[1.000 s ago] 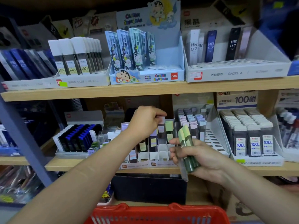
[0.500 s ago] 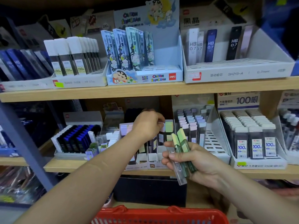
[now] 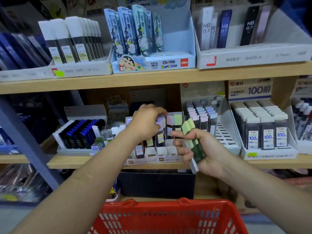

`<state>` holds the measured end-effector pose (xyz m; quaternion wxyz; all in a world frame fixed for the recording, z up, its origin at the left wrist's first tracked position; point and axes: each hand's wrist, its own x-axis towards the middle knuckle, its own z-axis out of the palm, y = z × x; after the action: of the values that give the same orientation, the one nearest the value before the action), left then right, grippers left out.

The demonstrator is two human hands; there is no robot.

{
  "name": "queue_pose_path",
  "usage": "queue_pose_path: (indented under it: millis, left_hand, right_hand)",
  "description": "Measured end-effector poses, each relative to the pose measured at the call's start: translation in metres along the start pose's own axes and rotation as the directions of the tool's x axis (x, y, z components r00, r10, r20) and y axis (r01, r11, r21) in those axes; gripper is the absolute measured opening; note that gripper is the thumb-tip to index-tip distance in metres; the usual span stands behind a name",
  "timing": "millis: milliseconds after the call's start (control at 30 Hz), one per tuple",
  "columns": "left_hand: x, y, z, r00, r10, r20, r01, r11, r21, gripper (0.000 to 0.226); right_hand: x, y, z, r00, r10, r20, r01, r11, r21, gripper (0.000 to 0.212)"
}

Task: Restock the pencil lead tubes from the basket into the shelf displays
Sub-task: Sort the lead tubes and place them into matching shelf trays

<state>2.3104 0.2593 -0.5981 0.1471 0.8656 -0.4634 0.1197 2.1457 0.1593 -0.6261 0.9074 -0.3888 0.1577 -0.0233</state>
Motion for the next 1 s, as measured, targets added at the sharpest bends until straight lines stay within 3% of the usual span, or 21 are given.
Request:
queue_pose_path:
  millis: [433,733,800,833,900,933,1000]
  left_hand:
    - [0.017,0.028,0.017,0.99,-0.021,-0.139,0.037,0.993,0.11,0.025]
    - [0.019,0.023,0.02,0.982,-0.032,-0.184,0.059,0.988,0.144,0.02]
    - [0.009,0.025,0.012,0.962,-0.017,-0.272,0.013,1.0,-0.015,0.02]
    - [0.002,0.028,0.005,0.965,-0.033,-0.261,-0.021,0.979,-0.201,0.02]
    - [-0.014,0.037,-0.011,0.999,-0.001,-0.041,-0.025,0.787,-0.617,0.024]
    - [-0.022,0.042,-0.016,0.996,0.064,0.065,0.0,0.712,-0.702,0.023]
    - [-0.028,0.045,-0.018,0.985,0.122,0.121,0.005,0.686,-0.728,0.018]
  right_hand:
    - [0.002,0.004,-0.002,0.993,-0.057,-0.099,0.052,0.997,-0.056,0.054]
    - [-0.005,-0.002,-0.001,0.997,-0.058,-0.049,0.059,0.998,0.03,0.048]
    - [-0.007,-0.003,0.0,0.998,-0.055,-0.018,0.056,0.997,0.045,0.043]
    - [-0.008,-0.002,0.0,0.999,-0.05,0.003,0.05,0.997,0.051,0.039]
    - [-0.009,-0.001,-0.001,0.998,-0.039,0.056,0.036,0.998,0.047,0.029]
    - [-0.01,0.0,-0.001,0.996,-0.035,0.077,0.032,0.999,0.034,0.024]
    - [-0.01,0.0,-0.001,0.996,-0.027,0.09,0.028,1.0,-0.003,0.019]
